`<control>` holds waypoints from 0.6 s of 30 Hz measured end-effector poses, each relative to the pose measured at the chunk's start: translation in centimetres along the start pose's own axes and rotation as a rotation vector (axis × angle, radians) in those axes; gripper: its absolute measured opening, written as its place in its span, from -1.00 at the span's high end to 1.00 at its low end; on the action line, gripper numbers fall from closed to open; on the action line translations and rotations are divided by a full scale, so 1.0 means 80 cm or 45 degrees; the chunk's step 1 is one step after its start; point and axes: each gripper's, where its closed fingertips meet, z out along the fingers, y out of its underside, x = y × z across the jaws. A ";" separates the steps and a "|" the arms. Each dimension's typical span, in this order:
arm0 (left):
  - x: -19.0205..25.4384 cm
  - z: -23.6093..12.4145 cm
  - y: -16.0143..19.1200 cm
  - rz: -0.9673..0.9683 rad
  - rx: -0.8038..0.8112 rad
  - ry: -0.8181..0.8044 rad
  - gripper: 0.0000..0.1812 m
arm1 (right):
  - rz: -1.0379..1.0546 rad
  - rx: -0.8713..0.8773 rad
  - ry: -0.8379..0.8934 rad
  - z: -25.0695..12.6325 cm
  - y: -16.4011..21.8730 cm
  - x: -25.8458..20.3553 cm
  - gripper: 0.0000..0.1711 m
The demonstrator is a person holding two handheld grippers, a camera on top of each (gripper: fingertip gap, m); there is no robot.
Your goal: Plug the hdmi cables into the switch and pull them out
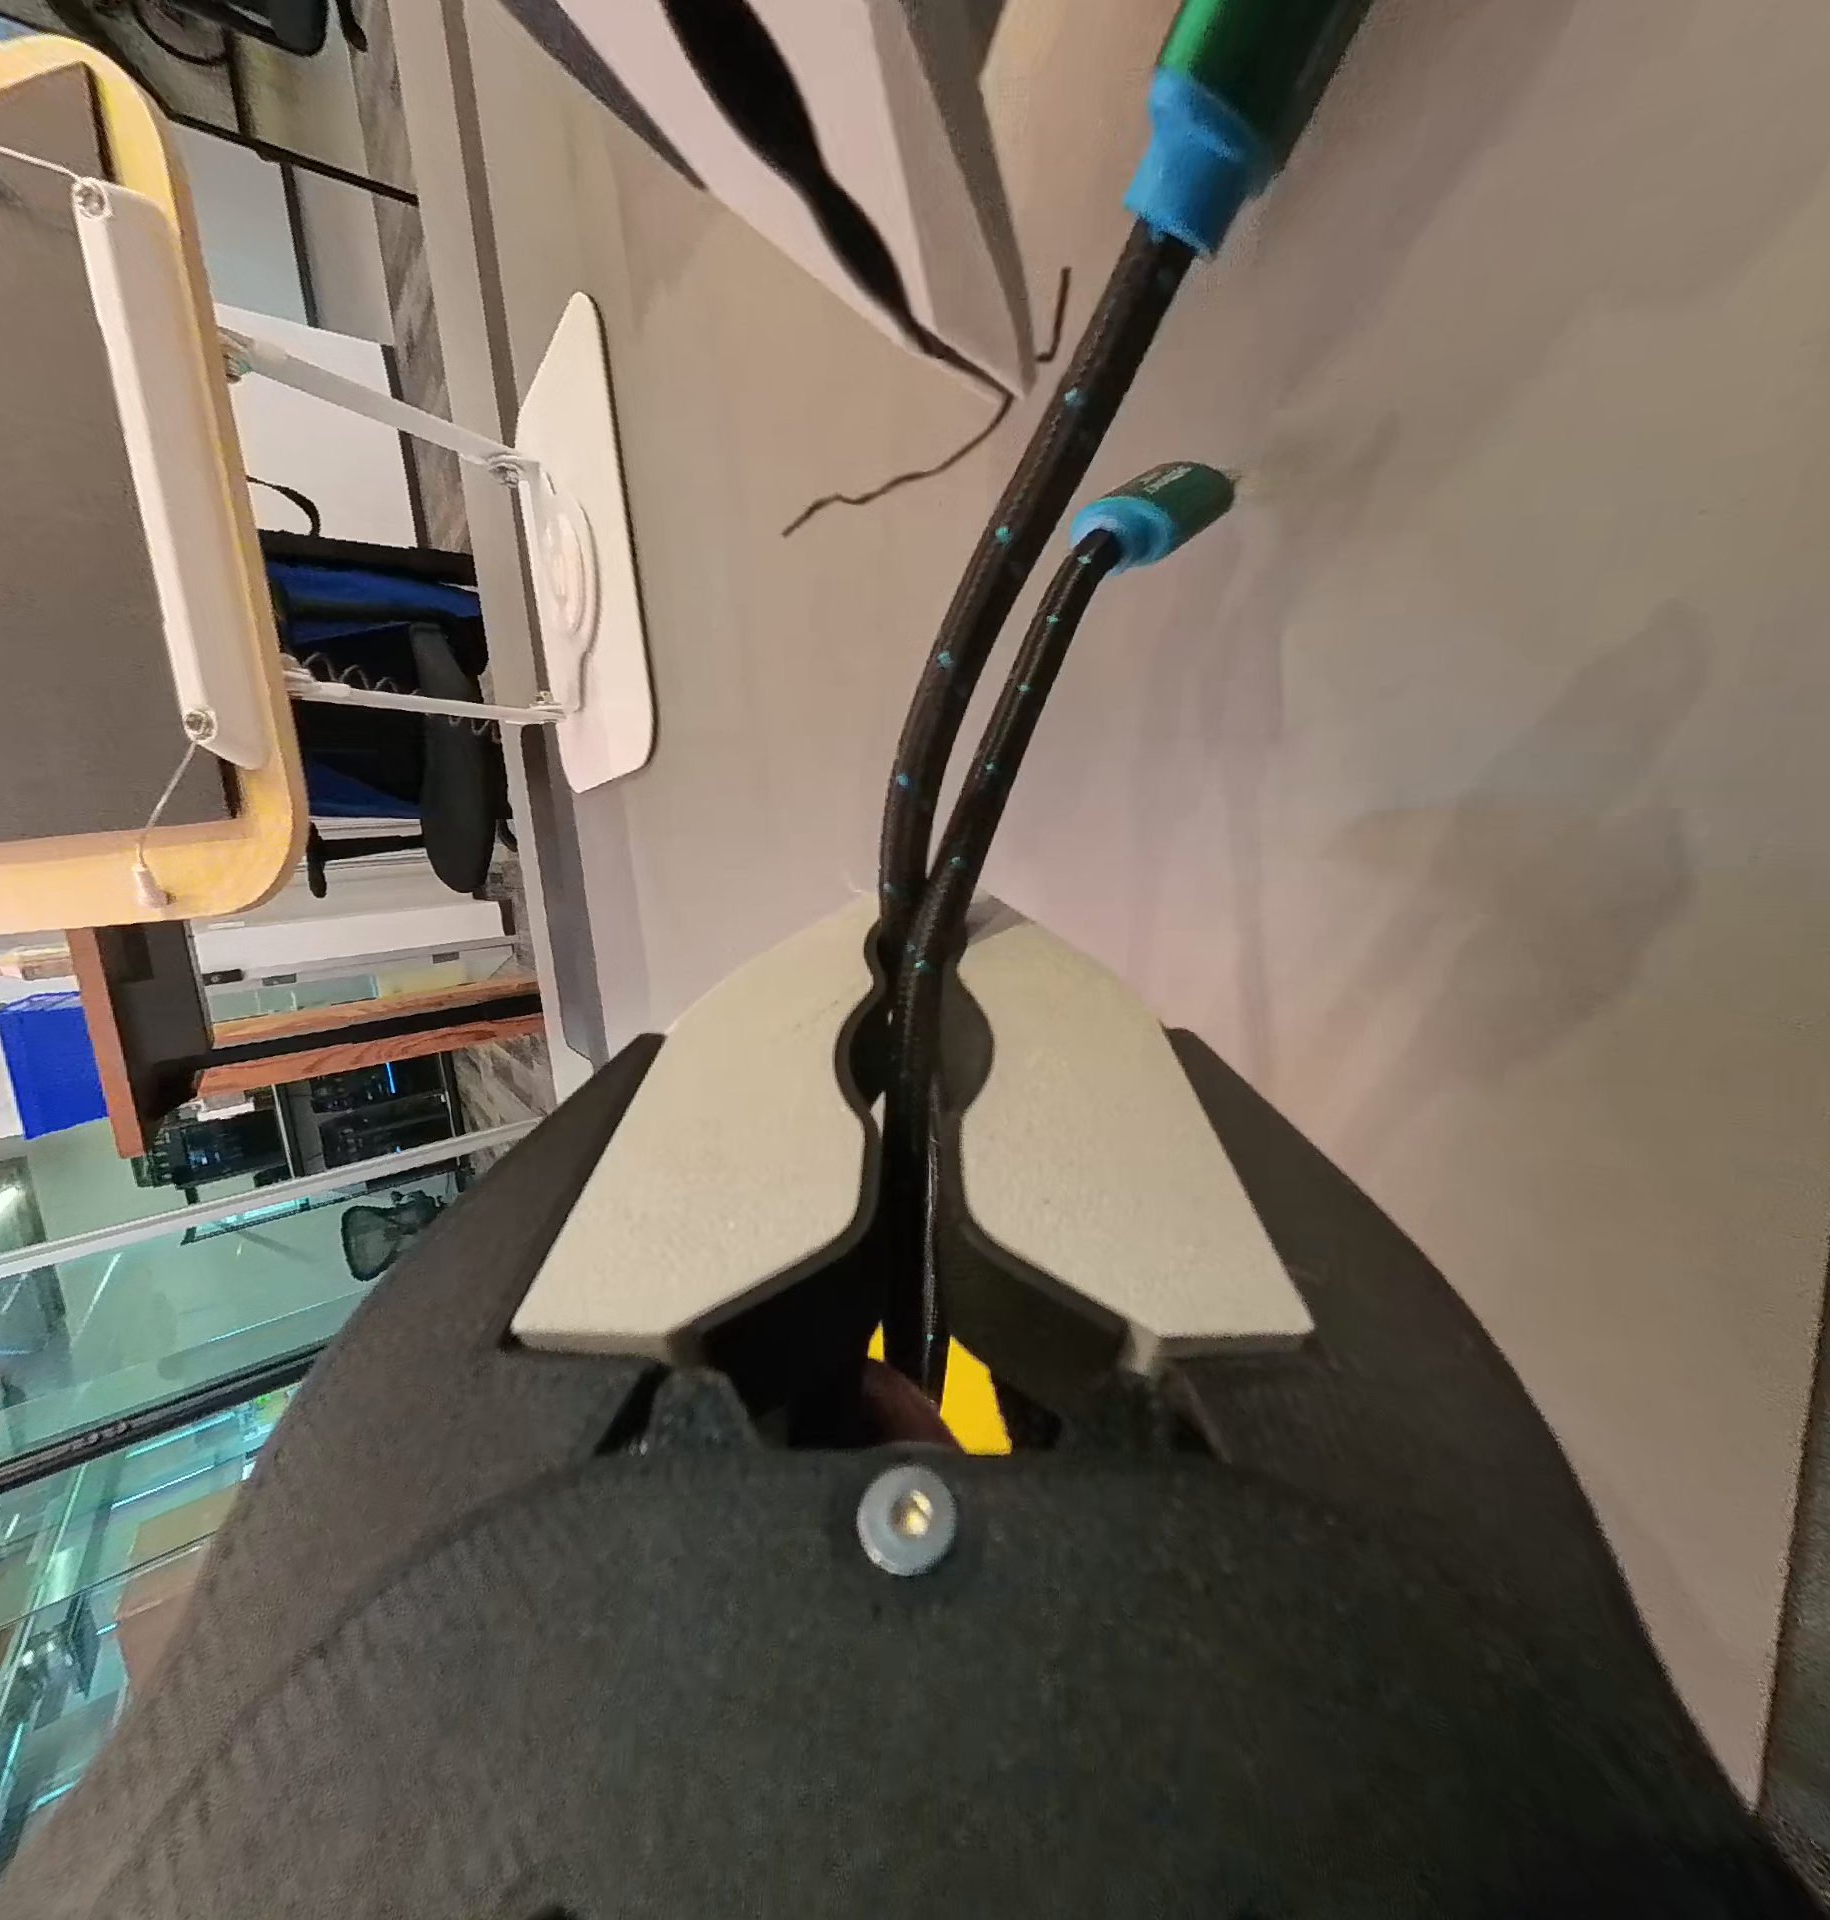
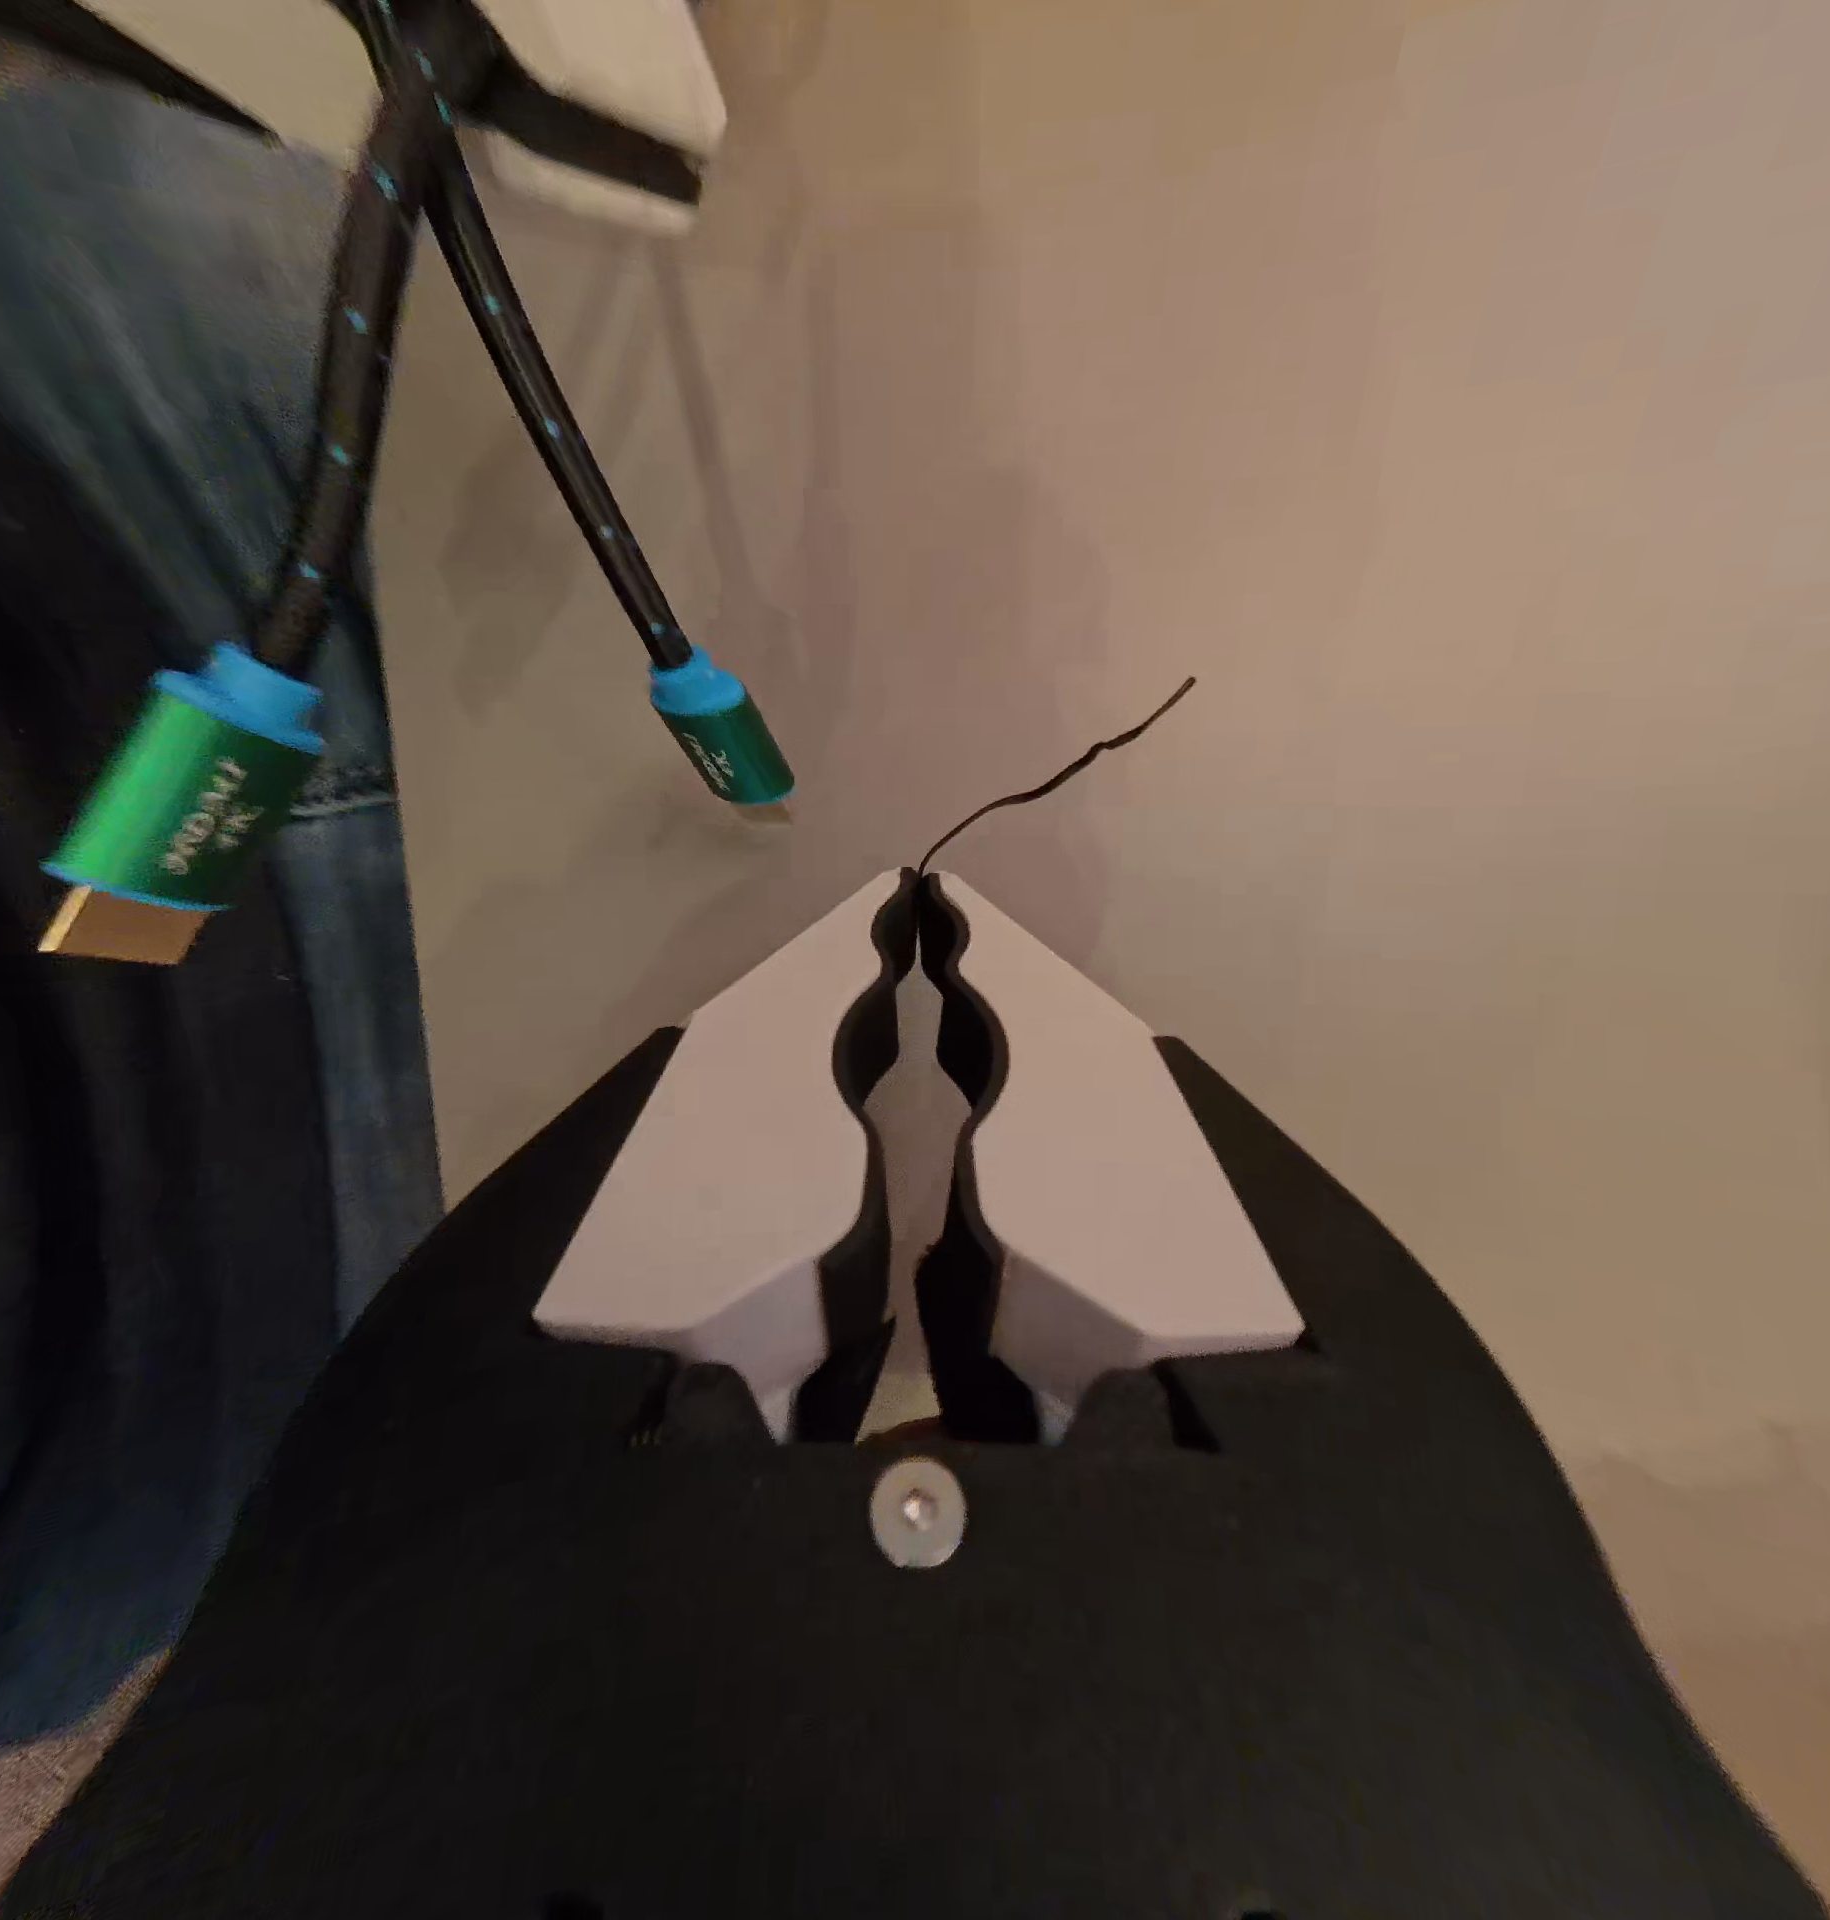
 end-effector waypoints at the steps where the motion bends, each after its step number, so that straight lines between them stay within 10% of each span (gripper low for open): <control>1: -0.003 -0.001 0.000 0.001 0.004 -0.013 0.97 | 0.000 0.008 -0.022 -0.006 -0.002 -0.001 1.00; 18: -0.087 -0.026 -0.011 -0.651 0.325 -0.216 0.98 | -0.181 0.306 -0.090 -0.057 -0.067 -0.041 1.00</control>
